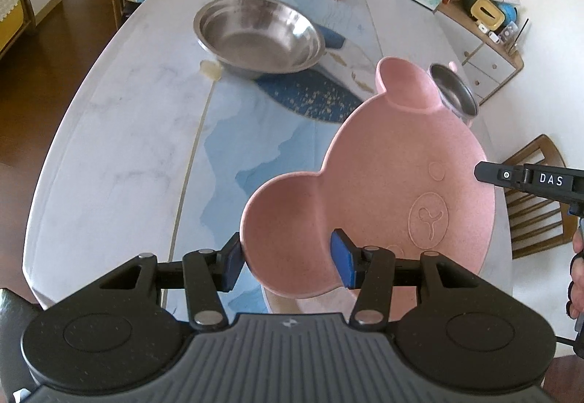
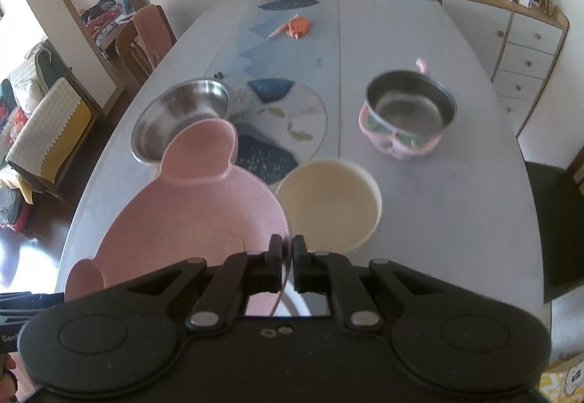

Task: Organize plates and bowls
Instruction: 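Lift the pink plate and carry it over the white plate stack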

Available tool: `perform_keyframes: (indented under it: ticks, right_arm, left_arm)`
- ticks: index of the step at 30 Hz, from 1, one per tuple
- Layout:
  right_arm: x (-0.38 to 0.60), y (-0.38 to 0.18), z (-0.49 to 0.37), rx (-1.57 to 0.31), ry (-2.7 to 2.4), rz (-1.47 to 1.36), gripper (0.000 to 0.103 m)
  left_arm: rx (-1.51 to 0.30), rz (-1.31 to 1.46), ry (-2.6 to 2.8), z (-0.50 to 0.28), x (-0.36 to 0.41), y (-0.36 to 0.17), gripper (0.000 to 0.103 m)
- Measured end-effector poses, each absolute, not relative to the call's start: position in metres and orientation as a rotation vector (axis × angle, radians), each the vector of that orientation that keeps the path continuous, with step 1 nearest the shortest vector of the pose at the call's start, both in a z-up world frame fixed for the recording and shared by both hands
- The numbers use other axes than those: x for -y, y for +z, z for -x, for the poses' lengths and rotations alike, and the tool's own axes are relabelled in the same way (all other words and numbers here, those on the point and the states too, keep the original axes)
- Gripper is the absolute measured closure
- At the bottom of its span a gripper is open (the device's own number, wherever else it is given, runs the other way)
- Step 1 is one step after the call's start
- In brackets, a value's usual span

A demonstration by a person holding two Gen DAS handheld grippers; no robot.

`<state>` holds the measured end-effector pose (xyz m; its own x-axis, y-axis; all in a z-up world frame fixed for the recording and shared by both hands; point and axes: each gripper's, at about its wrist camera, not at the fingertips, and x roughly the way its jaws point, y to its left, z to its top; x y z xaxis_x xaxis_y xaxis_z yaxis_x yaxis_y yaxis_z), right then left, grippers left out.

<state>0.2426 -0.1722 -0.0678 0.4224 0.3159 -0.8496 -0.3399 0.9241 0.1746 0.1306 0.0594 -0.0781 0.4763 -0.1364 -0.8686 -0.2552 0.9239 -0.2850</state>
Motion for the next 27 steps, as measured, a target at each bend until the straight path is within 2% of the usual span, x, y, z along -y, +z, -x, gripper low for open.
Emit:
perform_keyframes:
  ticks: [13, 27]
  right_arm:
    - [0.161, -0.111, -0.216, -1.11, 0.445, 0.03, 0.096]
    - [0.163, -0.148, -0.229, -1.177, 0.456, 0.026, 0.096]
  left_arm:
    - [-1.13, 0.405, 0.115, -0.095, -0.066, -0.112, 0.054]
    - [-1.173, 0.398, 0.127, -0.096, -0.055, -0.135, 0.054]
